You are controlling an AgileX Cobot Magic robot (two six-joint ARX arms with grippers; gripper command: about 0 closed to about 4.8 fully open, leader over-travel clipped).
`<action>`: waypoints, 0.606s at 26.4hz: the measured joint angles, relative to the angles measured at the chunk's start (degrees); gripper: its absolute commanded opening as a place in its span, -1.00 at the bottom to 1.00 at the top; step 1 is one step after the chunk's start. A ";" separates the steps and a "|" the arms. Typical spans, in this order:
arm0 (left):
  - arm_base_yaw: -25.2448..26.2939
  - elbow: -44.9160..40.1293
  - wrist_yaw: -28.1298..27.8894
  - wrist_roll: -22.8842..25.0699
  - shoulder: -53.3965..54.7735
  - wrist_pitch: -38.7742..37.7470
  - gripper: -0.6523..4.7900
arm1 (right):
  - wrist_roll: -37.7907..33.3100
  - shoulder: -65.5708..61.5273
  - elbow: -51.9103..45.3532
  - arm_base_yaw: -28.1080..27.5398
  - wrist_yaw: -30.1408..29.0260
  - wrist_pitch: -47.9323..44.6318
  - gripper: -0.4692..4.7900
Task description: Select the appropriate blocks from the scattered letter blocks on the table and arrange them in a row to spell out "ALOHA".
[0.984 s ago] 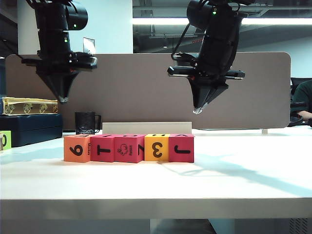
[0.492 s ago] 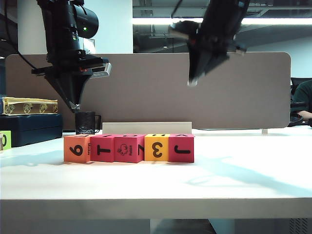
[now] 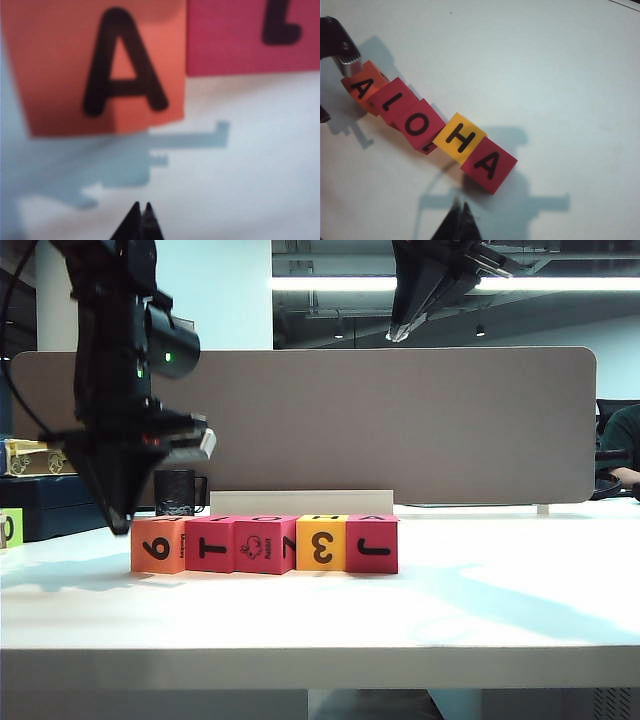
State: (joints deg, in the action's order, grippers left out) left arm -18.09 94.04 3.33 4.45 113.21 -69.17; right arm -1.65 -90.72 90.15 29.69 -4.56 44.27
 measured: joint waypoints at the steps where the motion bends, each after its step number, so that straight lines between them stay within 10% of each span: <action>1: 0.00 -0.94 0.17 0.02 0.00 1.31 -0.78 | 0.04 0.00 0.00 0.00 -0.02 0.20 -0.84; 16: -0.04 -7.06 0.33 1.33 0.00 17.70 -0.78 | 0.22 0.00 0.00 0.22 0.00 0.66 -0.84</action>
State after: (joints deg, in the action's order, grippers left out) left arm -18.13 86.98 3.66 5.78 113.21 -51.46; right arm -1.43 -90.72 90.15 29.91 -4.56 44.93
